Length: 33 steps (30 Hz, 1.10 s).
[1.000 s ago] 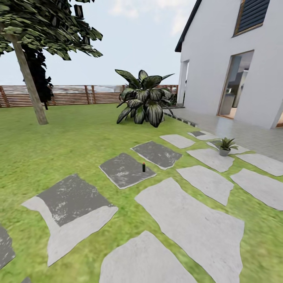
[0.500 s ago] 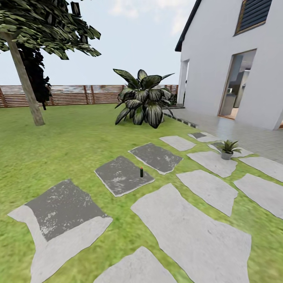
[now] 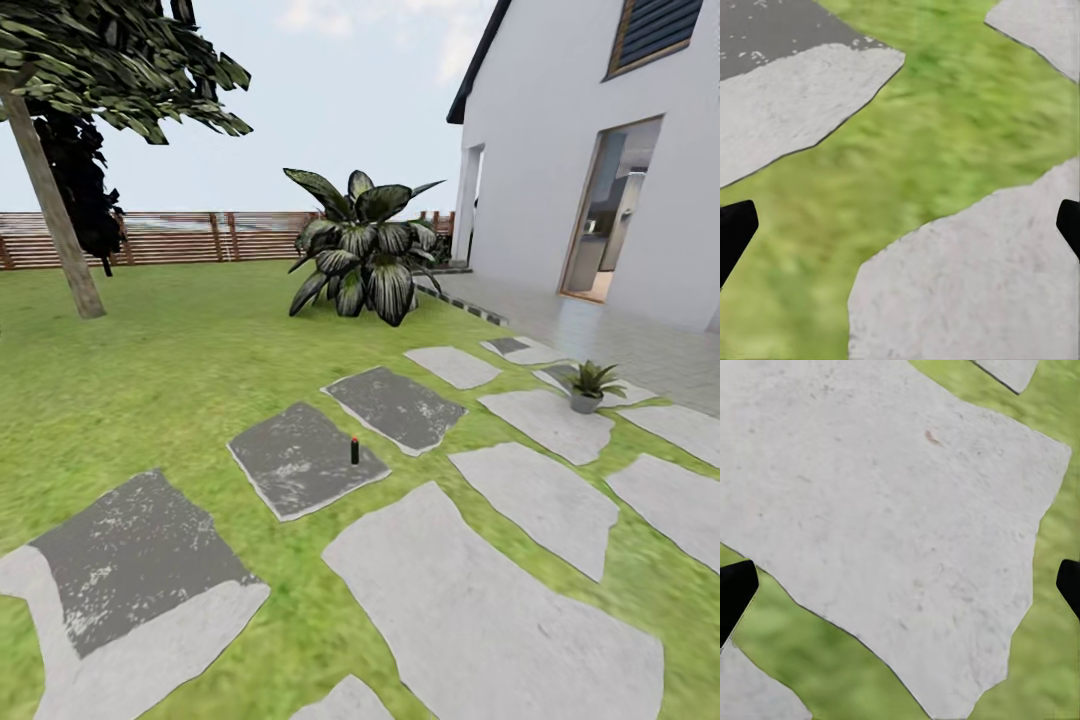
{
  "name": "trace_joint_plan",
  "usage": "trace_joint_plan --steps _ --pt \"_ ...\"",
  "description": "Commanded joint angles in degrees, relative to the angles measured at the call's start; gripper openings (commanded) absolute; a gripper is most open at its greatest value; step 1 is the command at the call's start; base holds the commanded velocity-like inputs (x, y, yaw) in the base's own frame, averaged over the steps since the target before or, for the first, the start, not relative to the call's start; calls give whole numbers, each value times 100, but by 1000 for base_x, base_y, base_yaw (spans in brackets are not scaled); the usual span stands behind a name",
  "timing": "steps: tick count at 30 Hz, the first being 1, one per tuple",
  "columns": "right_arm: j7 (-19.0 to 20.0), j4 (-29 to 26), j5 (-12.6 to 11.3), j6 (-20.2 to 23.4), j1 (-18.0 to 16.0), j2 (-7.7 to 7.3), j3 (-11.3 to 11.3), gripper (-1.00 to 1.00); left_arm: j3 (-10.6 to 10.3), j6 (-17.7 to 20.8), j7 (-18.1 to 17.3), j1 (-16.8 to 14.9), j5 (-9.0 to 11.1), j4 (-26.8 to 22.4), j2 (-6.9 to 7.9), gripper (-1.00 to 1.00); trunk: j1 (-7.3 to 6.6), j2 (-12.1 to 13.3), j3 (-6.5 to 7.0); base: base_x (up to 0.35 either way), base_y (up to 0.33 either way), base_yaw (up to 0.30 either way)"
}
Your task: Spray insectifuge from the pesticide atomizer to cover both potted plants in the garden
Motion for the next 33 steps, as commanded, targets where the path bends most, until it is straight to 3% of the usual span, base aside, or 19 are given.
trace_joint_plan --steps 1,33 --pt "-15 4 4 -15 -3 0 3 100 20 -17 -5 -4 1 5 -1 100 2 -2 -6 330 -78 0" --pt "-15 -3 23 -15 -3 12 3 100 20 -20 -5 -4 5 -5 5 100 2 -2 -6 335 -75 0"
